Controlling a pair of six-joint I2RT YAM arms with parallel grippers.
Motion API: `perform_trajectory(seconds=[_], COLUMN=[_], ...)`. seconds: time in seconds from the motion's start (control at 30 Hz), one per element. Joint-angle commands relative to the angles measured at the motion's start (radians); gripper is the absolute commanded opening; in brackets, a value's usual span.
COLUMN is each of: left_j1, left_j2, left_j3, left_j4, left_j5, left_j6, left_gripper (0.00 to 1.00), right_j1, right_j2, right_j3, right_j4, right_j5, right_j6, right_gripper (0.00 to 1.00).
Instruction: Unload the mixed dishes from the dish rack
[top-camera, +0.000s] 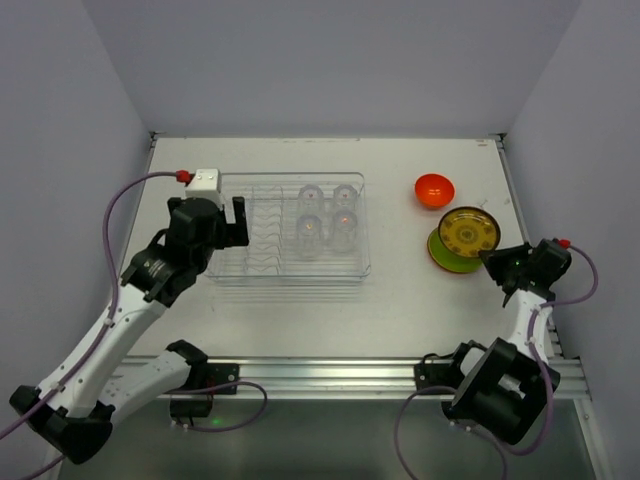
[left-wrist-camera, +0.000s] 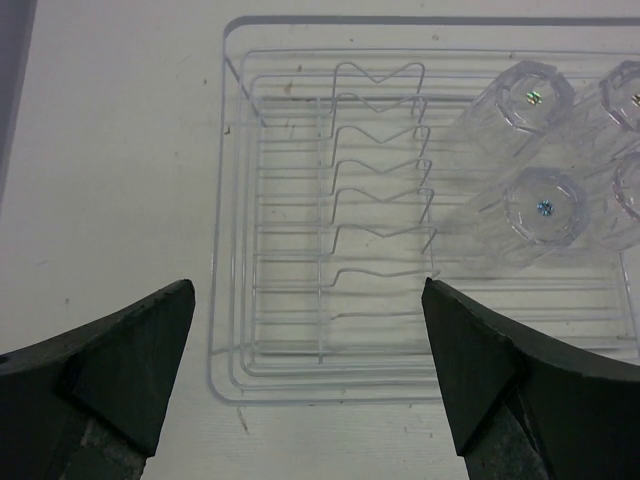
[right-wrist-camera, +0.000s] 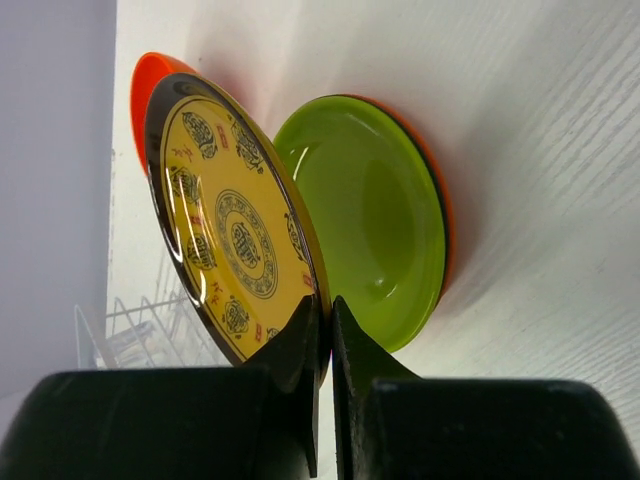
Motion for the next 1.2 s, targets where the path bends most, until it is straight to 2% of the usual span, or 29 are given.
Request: perform_trajectory(seconds=[0.0, 0.13, 0.37, 0.47, 0.5, 0.57, 0.6, 0.63, 0.67, 0.73, 0.77, 0.97, 1.07, 1.17], left_j1=[-0.001, -0.001, -0.001, -0.001, -0.001, -0.001, -0.001, -0.002, -0.001, -0.001, -0.002, -0.001, -0.001, -0.007], left_j2=[-0.074, -0.104, -0.142, -0.177, -0.182, -0.191, -0.194, -0.194, -0.193, -0.19, -0.184, -0.139, -0.089, 0.006], left_j3=[-0.1, -0.18, -0.203, -0.217, -0.219, -0.22, -0.219, -0.219, -0.219, -0.219, -0.217, -0.157, -0.116, -0.067], left_j4=[0.051, 0.1, 0.113, 0.119, 0.119, 0.119, 0.117, 0.119, 0.119, 0.119, 0.117, 0.102, 0.102, 0.135], left_j5=[0.01, 0.03, 0.042, 0.053, 0.054, 0.048, 0.045, 0.043, 0.039, 0.04, 0.04, 0.063, 0.091, 0.178], left_j6=[0.041, 0.035, 0.031, 0.034, 0.034, 0.035, 0.035, 0.035, 0.035, 0.035, 0.035, -0.008, -0.069, -0.101], left_gripper=[1.0, 1.0, 1.0, 1.0, 1.0, 1.0, 1.0, 1.0, 1.0, 1.0, 1.0, 1.0, 1.0, 1.0], right_j1=[-0.001, 0.013, 0.094, 0.099, 0.108, 0.125, 0.132, 0.138, 0.151, 0.163, 0.166, 0.255, 0.337, 0.388], right_j2=[0.035, 0.096, 0.14, 0.147, 0.141, 0.121, 0.111, 0.086, 0.069, 0.038, 0.009, -0.149, -0.224, -0.278], right_j3=[0.001, 0.012, 0.044, 0.045, 0.047, 0.056, 0.059, 0.062, 0.061, 0.064, 0.07, 0.105, 0.098, 0.052], right_j4=[0.084, 0.072, 0.041, 0.033, 0.02, 0.001, -0.019, -0.026, -0.04, -0.057, -0.068, -0.155, -0.161, -0.137], right_j5=[0.064, 0.072, 0.129, 0.127, 0.135, 0.164, 0.17, 0.181, 0.208, 0.235, 0.245, 0.276, 0.241, 0.183], right_j6=[-0.026, -0.041, -0.077, -0.077, -0.077, -0.081, -0.087, -0.091, -0.095, -0.104, -0.106, -0.166, -0.196, -0.238], right_gripper=[0.01, 0.02, 0.1, 0.33, 0.5, 0.64, 0.75, 0.77, 0.86, 0.89, 0.98, 0.99, 0.99, 0.99])
